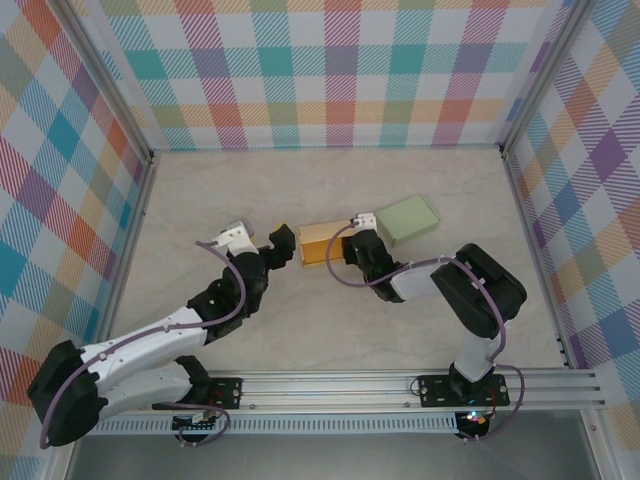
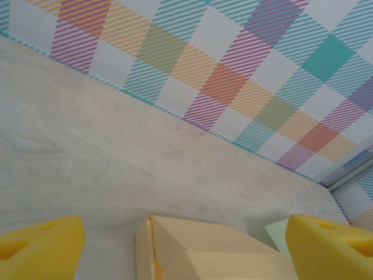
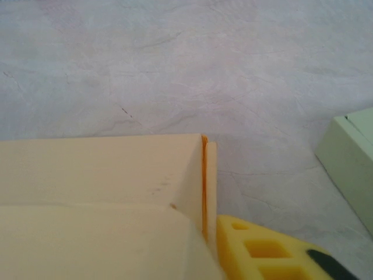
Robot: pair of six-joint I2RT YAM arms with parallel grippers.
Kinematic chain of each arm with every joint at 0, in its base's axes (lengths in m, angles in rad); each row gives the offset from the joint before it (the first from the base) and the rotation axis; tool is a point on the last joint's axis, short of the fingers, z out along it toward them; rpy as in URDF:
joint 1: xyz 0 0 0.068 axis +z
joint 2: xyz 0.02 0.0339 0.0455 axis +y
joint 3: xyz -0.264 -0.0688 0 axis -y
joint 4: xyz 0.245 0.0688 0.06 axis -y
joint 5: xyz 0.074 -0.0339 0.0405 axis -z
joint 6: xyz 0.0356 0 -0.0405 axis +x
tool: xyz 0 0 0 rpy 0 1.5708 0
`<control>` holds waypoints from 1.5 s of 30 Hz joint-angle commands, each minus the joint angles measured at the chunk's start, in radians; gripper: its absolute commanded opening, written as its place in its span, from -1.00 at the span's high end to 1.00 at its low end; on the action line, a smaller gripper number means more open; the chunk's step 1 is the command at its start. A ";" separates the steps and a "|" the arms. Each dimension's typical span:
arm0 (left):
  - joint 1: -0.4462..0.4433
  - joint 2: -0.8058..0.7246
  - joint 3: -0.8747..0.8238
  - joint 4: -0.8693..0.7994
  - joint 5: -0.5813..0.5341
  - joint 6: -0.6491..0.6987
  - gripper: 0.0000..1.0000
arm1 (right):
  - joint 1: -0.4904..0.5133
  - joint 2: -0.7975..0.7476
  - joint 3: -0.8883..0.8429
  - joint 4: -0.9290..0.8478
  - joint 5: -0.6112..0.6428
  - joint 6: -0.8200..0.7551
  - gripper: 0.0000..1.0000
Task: Fold the paper box
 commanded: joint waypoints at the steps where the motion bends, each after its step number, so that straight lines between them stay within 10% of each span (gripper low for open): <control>1: 0.030 -0.034 0.083 -0.224 -0.003 0.043 -0.80 | 0.010 -0.061 0.004 -0.040 -0.012 -0.012 0.01; 7: 0.096 -0.007 0.197 -0.390 0.070 0.054 -1.00 | 0.016 -0.150 -0.005 -0.166 -0.046 -0.027 -0.99; 24: 0.191 0.297 0.435 -0.446 0.106 0.128 -0.99 | -0.001 -0.806 0.013 -0.840 -0.055 0.036 -0.99; 31: 0.192 0.466 0.529 -0.437 0.186 0.107 -0.99 | -0.143 -0.527 0.372 -1.147 -0.186 0.053 -0.99; 45: 0.199 0.682 0.594 -0.518 0.265 0.074 -0.99 | -0.213 -0.009 0.648 -1.205 -0.405 0.040 -0.96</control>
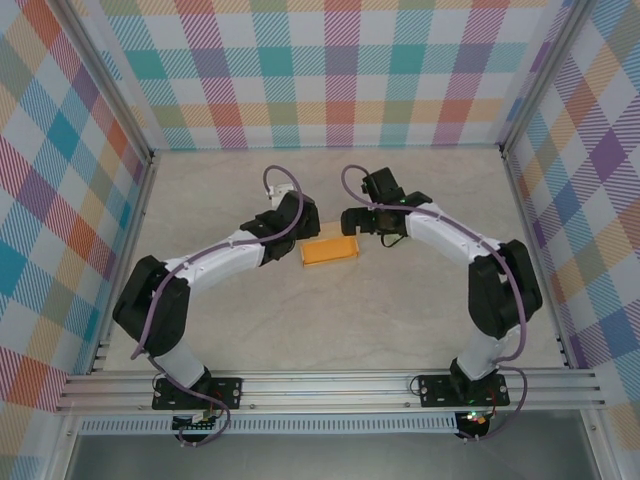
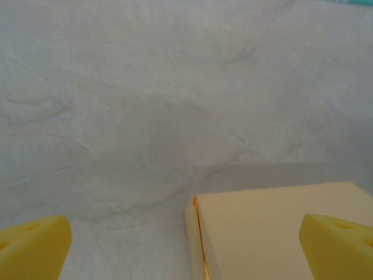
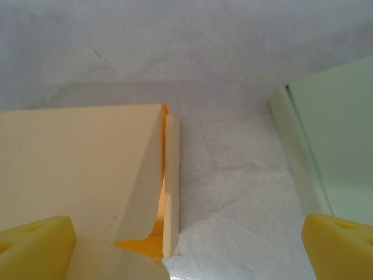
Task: Fold the paper box
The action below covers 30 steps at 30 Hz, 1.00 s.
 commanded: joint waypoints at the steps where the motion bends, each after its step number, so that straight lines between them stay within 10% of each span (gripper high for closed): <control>1: 0.012 0.018 0.002 -0.020 0.036 -0.028 -1.00 | -0.008 0.027 0.034 -0.042 -0.060 0.007 -0.93; 30: 0.013 0.068 -0.205 0.076 0.112 -0.135 -0.62 | -0.009 0.077 -0.141 0.104 -0.173 0.043 -0.32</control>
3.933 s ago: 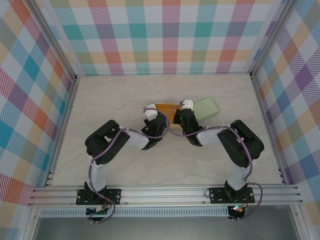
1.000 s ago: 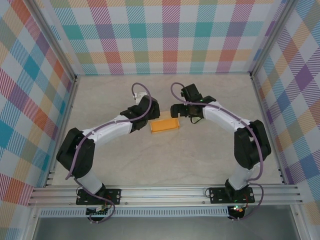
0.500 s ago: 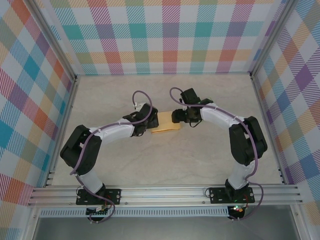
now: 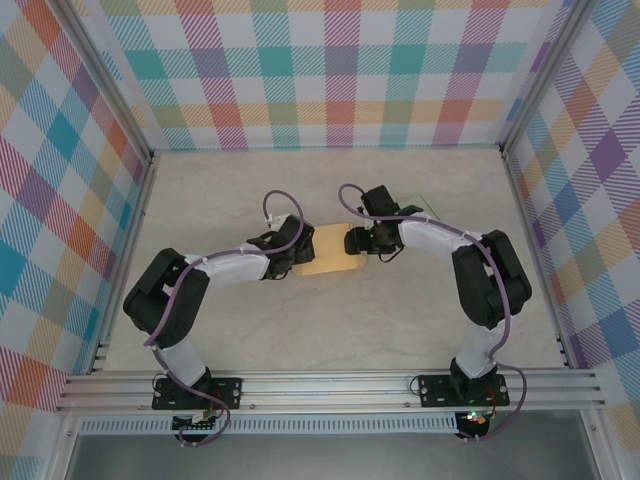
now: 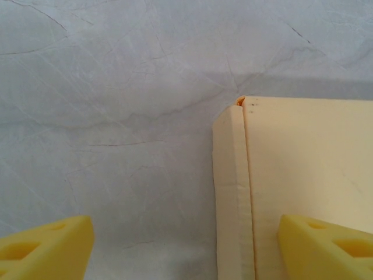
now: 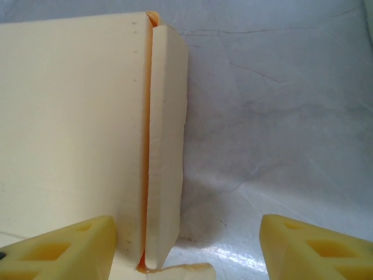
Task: Fold the paper box
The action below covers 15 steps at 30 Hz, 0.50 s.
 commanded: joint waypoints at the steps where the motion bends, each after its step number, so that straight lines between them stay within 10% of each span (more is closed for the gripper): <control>1: 0.010 0.005 -0.029 -0.008 0.014 -0.013 -0.60 | -0.004 0.009 -0.019 0.021 -0.033 0.020 -0.32; 15: 0.047 -0.125 0.012 0.024 0.130 0.030 -0.59 | -0.029 -0.134 -0.030 0.058 -0.095 0.049 -0.72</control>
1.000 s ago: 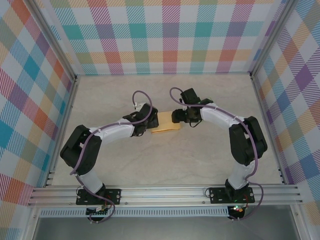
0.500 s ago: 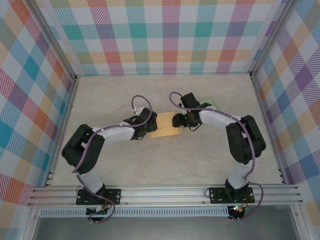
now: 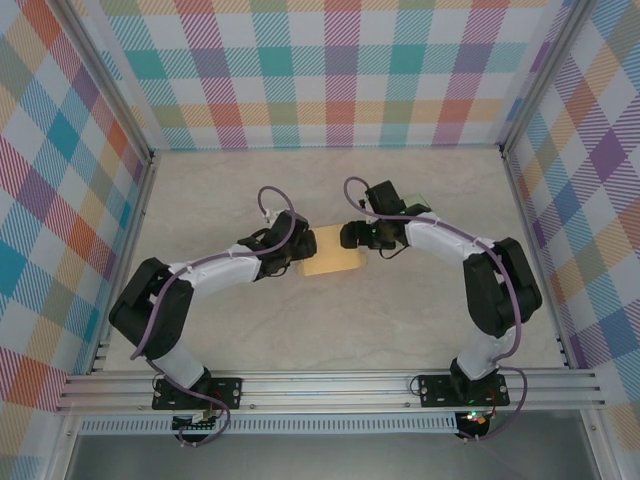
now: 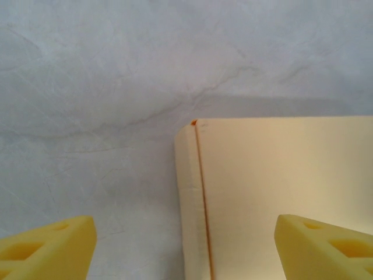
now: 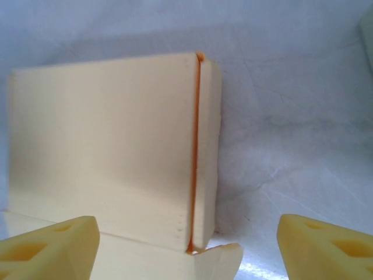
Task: Fold the paper box
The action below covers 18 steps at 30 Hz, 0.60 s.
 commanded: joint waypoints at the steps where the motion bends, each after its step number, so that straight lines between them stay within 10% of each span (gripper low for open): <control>1: 0.047 -0.013 0.022 0.019 0.062 0.022 -0.59 | -0.027 -0.041 -0.024 0.044 -0.067 0.029 -0.77; 18: 0.175 0.133 -0.032 0.197 0.404 -0.016 -0.13 | -0.085 0.108 -0.087 0.218 -0.311 0.153 -0.90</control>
